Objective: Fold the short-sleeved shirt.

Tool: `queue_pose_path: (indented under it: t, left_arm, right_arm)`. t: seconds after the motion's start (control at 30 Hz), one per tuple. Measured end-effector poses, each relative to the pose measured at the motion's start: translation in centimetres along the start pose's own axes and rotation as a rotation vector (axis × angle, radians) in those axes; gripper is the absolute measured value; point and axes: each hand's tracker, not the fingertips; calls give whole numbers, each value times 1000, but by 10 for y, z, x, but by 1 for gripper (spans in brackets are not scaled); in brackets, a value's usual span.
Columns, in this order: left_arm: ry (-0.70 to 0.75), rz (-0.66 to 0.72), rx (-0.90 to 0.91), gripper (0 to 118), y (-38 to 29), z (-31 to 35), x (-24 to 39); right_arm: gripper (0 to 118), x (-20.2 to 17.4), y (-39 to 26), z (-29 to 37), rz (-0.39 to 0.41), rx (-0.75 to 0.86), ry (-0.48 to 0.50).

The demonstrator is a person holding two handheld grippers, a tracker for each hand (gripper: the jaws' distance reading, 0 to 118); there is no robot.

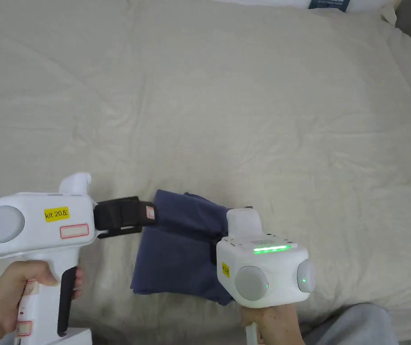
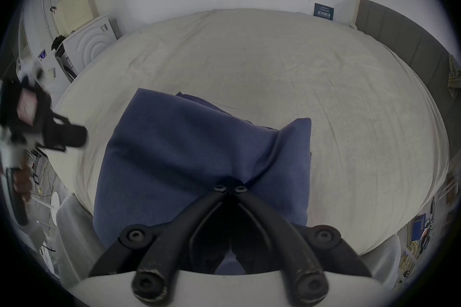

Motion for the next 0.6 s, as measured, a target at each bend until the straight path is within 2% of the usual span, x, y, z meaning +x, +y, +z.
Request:
queue_pose_path:
  t: [0.1, 0.17, 0.27, 0.3, 0.33, 0.43, 0.47, 0.53, 0.57, 0.6]
  left_arm:
    - [-44, -24, -74, 118, -9, -23, -9]
    - [-81, 10, -109, 118, -12, -33, -13]
    - [-242, 84, -79, 118, -11, -43, -13]
    - [-285, 114, -90, 115, -11, -46, -15]
    - [-317, 140, -108, 107, -11, -52, -15]
    - [-226, 76, -133, 92, -11, -61, -8]
    - [-244, 82, -135, 80, -10, -59, -5]
    - [-187, 101, -138, 28, -8, -57, 2]
    - [-72, 80, -157, 28, -7, -58, 3]
    - [-28, 60, -157, 28, -9, -60, 9]
  right_arm:
    - [0, 1, 0, 0, -16, -3, 4]
    - [0, 1, 1, 0, -17, -6, 3]
    - [0, 0, 2, -1, -18, -10, 7]
    - [0, 1, 4, -1, -23, -13, 11]
    - [0, 3, 5, -1, -31, -14, 17]
    - [0, 10, 18, 11, -84, -2, 45]
    - [0, 14, 25, 20, -117, 35, 59]
    - [0, 23, 43, 45, -140, 134, 61]
    - [0, 27, 54, 58, -131, 183, 44]
    - [0, 31, 65, 73, -116, 233, 29]
